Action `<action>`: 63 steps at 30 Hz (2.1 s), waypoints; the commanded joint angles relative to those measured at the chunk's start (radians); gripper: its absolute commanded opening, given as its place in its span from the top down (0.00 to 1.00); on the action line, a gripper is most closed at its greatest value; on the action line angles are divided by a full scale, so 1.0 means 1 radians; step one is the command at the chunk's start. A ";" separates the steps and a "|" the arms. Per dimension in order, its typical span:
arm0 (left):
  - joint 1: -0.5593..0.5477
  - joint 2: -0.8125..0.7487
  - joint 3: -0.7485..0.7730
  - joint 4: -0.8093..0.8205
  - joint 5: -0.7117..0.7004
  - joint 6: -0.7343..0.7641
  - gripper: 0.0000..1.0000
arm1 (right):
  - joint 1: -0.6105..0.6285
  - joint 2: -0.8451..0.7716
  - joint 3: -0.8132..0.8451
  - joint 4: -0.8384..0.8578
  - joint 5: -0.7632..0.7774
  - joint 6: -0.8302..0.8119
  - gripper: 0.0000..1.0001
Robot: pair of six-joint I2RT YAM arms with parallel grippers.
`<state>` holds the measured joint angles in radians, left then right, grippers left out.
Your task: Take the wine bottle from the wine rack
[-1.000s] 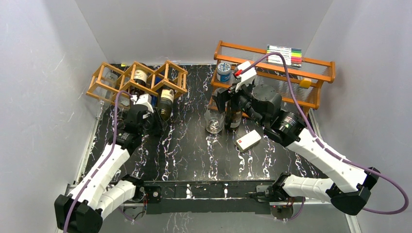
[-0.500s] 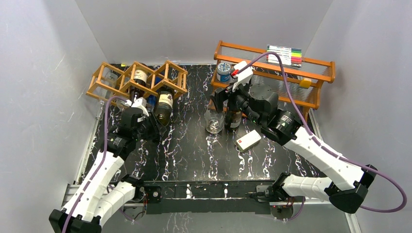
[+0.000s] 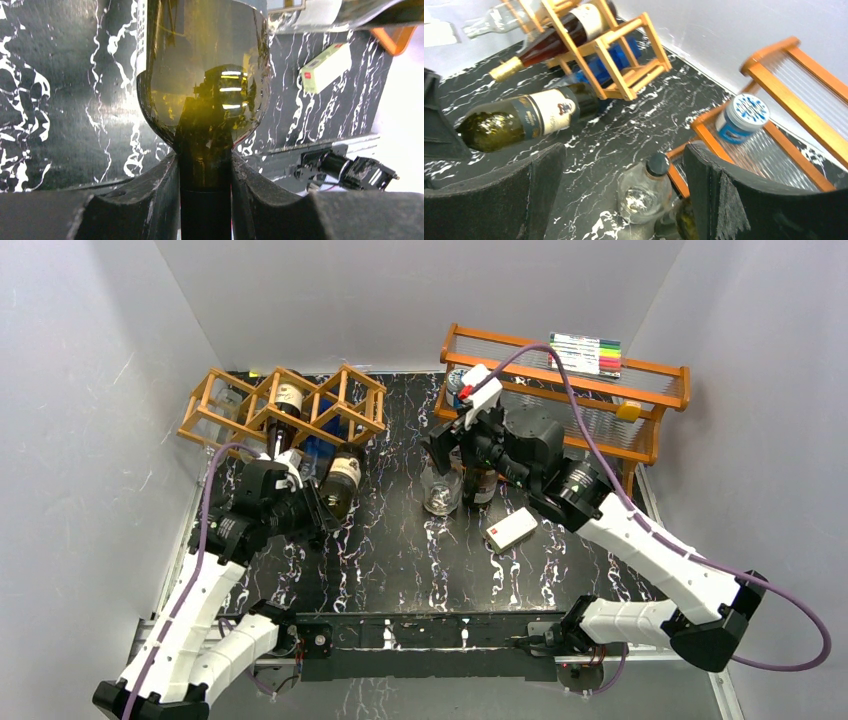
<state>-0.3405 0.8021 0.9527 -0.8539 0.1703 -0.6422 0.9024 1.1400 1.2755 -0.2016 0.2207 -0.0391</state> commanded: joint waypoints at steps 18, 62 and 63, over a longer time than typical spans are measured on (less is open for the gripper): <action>0.003 0.013 0.114 -0.218 0.148 0.078 1.00 | 0.200 0.299 -0.112 0.305 -0.600 -0.436 0.02; 0.002 0.054 0.130 -0.217 0.241 0.065 0.93 | 0.322 0.702 -0.151 0.815 -0.573 -0.693 0.02; 0.002 0.055 0.129 -0.215 0.240 0.064 0.91 | 0.323 0.702 -0.162 0.843 -0.555 -0.676 0.02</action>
<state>-0.3347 0.8715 1.0126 -1.1908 0.2939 -0.5957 1.1984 1.8328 1.0996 0.5045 -0.3569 -0.7757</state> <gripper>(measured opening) 0.322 0.982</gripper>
